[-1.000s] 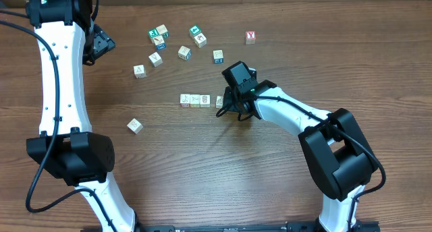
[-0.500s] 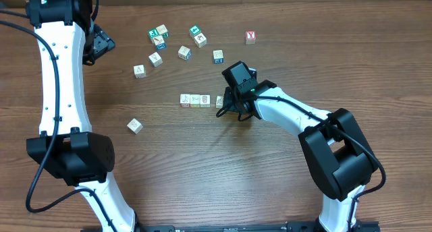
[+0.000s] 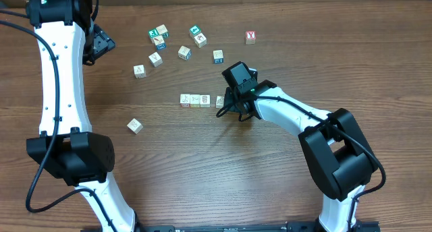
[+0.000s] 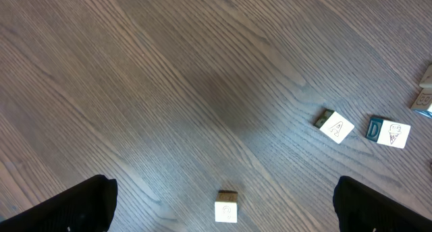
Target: Form a horizontal line
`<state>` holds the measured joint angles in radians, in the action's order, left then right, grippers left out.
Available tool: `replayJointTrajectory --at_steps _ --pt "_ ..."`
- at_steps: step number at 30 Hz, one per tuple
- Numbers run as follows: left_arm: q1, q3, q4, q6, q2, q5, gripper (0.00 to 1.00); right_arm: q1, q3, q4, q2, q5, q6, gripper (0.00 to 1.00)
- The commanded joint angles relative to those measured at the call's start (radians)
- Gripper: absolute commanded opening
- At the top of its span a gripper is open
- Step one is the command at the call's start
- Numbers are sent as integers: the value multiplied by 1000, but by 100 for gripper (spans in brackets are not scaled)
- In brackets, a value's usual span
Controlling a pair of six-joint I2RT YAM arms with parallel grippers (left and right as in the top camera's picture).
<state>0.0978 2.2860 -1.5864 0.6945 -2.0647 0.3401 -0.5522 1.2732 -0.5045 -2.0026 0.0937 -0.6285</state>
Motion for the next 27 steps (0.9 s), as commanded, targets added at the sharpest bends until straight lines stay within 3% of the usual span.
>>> replayJointTrajectory --at_steps 1,27 --pt "-6 13 -1 -22 8 0 100 -3 -4 2 -8 22 0 4" --pt "-6 13 -2 -22 8 0 100 -3 -5 2 -24 40 0 4"
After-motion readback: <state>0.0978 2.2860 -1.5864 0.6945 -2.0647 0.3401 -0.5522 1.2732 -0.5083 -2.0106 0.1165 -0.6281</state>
